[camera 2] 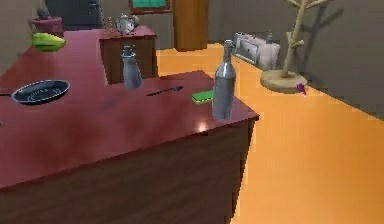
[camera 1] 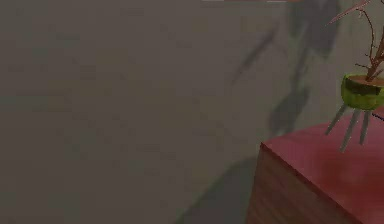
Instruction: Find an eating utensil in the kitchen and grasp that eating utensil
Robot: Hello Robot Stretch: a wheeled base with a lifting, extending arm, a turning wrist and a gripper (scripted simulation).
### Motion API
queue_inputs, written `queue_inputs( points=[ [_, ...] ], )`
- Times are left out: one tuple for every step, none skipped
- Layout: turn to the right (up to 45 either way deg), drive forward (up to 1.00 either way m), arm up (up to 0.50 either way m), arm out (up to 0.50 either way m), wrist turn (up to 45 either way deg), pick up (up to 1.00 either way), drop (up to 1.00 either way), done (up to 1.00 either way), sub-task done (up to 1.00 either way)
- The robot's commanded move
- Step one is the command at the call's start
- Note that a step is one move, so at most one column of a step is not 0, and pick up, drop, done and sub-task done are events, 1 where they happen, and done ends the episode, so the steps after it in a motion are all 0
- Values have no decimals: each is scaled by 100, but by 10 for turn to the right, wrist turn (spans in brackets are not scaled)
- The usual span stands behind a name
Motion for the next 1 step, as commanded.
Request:
queue_inputs(
  points=[
    [-30,0,0,0,0,0,0,0,0]
  ],
)
